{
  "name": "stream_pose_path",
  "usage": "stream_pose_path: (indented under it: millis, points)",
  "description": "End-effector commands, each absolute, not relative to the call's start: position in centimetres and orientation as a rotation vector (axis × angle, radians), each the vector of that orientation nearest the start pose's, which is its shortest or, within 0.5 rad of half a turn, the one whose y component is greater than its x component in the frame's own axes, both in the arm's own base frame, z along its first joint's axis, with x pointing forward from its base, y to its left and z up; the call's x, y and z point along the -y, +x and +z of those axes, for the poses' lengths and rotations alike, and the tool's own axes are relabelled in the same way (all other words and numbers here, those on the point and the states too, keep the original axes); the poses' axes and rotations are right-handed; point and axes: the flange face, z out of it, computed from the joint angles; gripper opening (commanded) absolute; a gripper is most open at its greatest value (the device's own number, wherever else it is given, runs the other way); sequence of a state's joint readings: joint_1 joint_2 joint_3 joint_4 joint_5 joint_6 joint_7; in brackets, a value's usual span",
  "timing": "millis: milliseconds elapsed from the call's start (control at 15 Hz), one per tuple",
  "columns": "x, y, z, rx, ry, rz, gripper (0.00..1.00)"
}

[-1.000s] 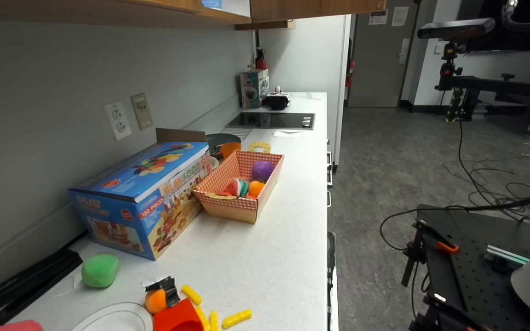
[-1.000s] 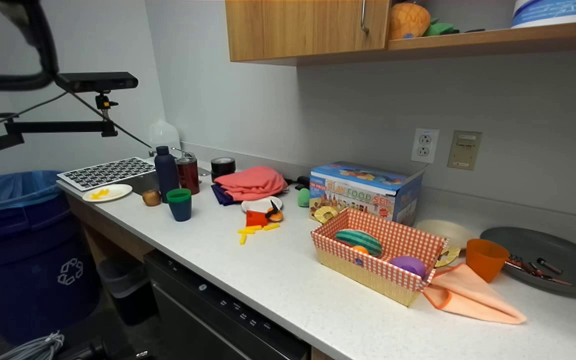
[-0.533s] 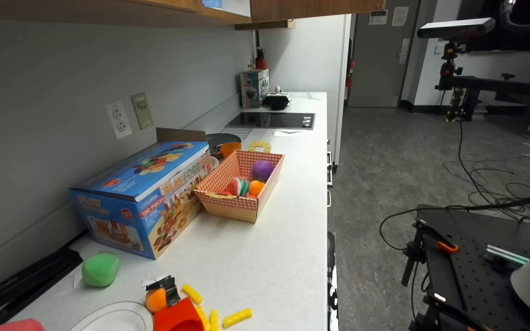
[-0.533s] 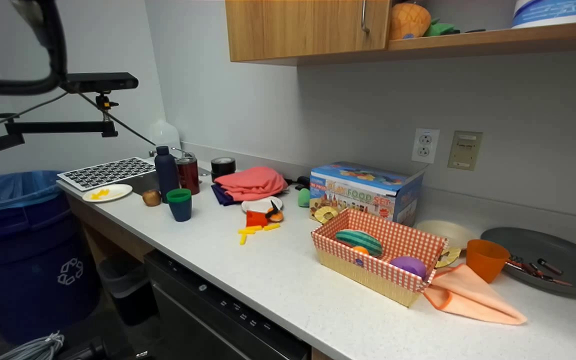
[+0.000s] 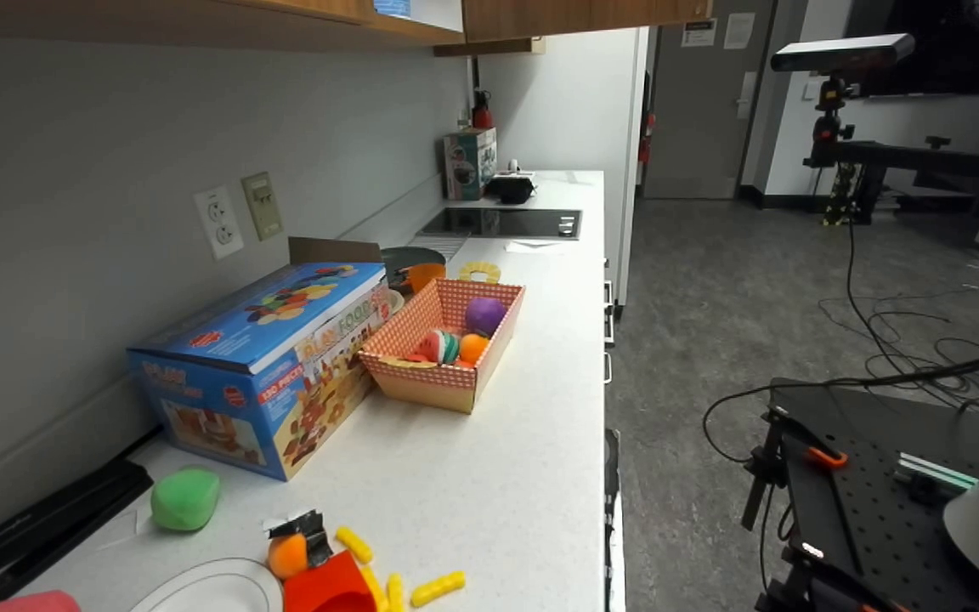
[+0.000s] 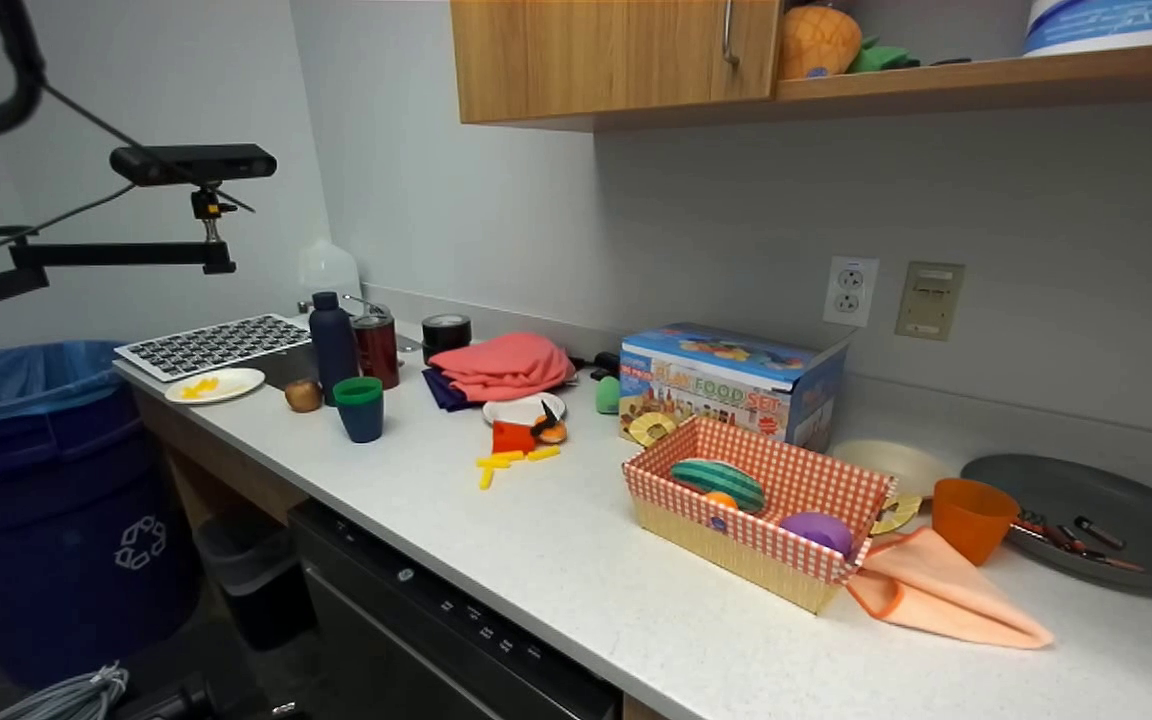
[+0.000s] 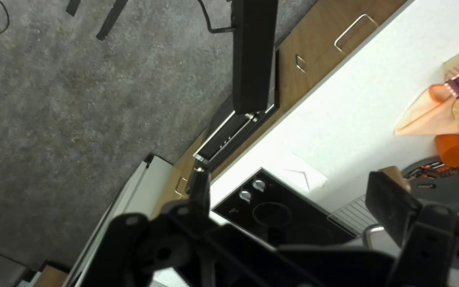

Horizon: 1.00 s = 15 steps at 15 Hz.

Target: Open the overhead cabinet door, pick up some plush toys from the basket and put them in the open cabinet, and then close the cabinet

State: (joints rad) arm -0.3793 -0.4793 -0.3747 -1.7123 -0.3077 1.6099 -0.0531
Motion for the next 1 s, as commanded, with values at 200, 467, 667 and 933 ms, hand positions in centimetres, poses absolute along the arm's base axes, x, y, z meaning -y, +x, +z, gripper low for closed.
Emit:
stream_pose_path:
  millis: [200, 467, 667, 933]
  points:
    - [25.8, 25.4, 79.2, -0.854, -3.121, -0.641, 1.0]
    - [21.6, 29.3, 79.5, -0.642, -3.093, -0.745, 1.0]
    - [20.5, 33.4, 78.8, -0.63, -3.107, -0.883, 1.0]
    - [22.0, 38.2, 76.5, -0.698, -3.108, -0.962, 1.0]
